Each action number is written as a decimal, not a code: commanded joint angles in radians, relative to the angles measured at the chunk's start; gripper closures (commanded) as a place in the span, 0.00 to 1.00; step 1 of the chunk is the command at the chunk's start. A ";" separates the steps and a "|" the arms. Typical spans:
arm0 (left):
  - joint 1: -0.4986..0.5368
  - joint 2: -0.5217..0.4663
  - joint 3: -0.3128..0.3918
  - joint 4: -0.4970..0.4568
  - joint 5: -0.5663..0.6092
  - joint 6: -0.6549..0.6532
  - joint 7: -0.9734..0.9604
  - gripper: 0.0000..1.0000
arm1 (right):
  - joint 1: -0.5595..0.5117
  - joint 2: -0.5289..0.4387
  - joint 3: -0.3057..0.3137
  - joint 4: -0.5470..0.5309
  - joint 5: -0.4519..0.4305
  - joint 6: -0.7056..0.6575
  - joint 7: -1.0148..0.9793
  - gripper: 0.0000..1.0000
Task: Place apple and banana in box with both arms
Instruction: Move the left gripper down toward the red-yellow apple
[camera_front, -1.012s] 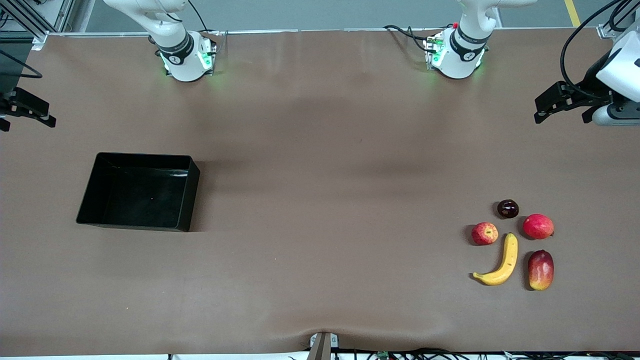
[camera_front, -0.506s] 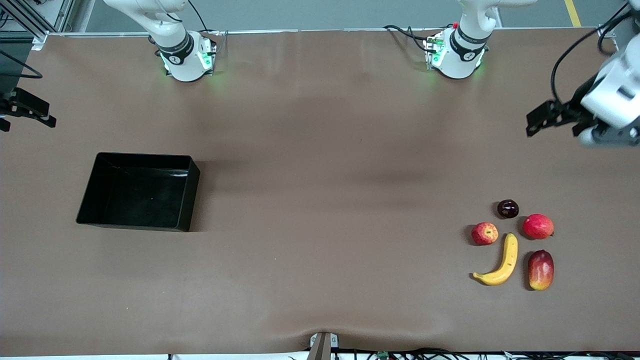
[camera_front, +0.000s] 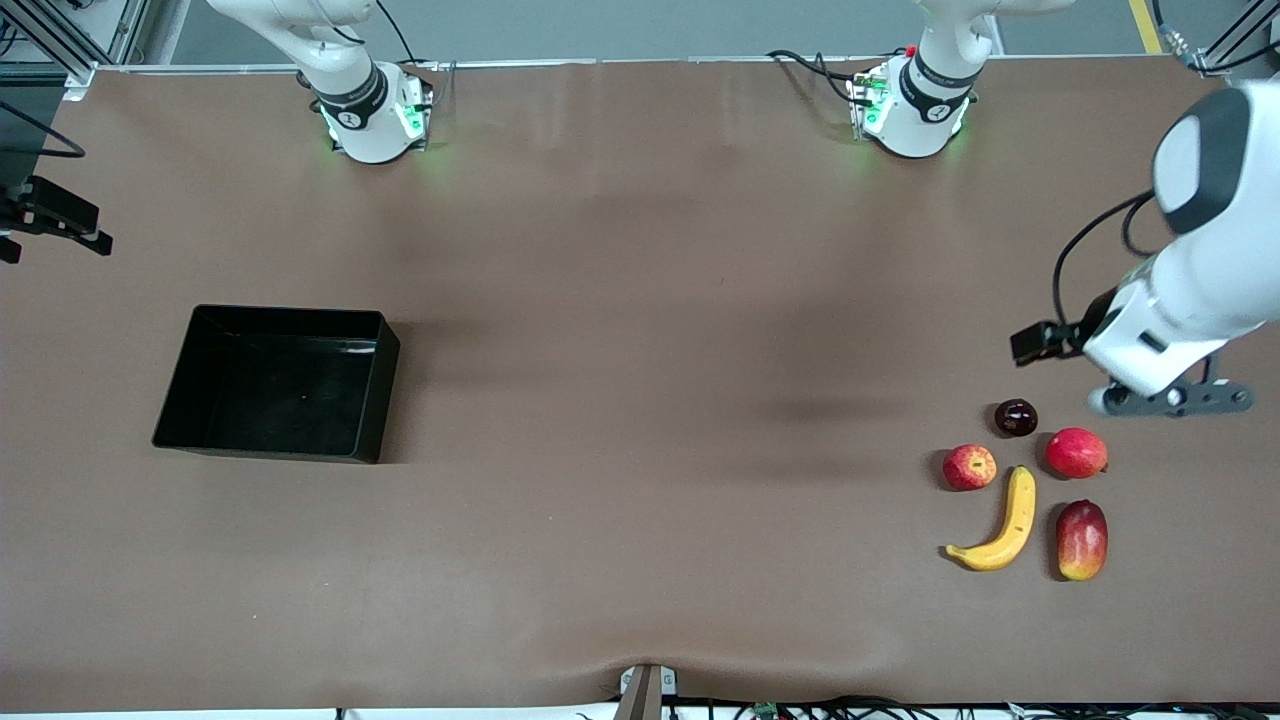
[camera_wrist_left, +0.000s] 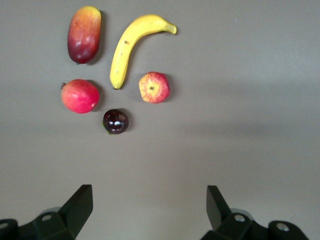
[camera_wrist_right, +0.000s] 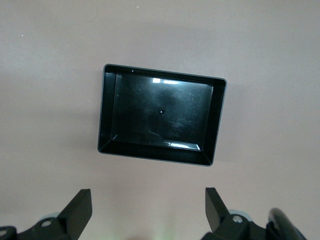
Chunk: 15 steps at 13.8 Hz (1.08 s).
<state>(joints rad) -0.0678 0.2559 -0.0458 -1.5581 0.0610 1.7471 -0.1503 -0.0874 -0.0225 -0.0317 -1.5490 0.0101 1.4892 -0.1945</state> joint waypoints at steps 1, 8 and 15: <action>-0.004 0.006 -0.008 -0.124 0.020 0.162 -0.040 0.00 | -0.032 0.009 0.013 0.015 -0.009 -0.010 0.006 0.00; 0.003 0.202 -0.002 -0.194 0.086 0.471 -0.069 0.00 | -0.037 0.016 0.013 0.020 -0.004 -0.003 0.003 0.00; 0.071 0.370 0.001 -0.123 0.088 0.591 -0.090 0.00 | -0.132 0.177 0.013 0.023 -0.015 0.017 0.004 0.00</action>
<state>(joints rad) 0.0004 0.5952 -0.0392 -1.7079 0.1294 2.3234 -0.2033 -0.1889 0.0746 -0.0348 -1.5530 0.0077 1.4980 -0.1944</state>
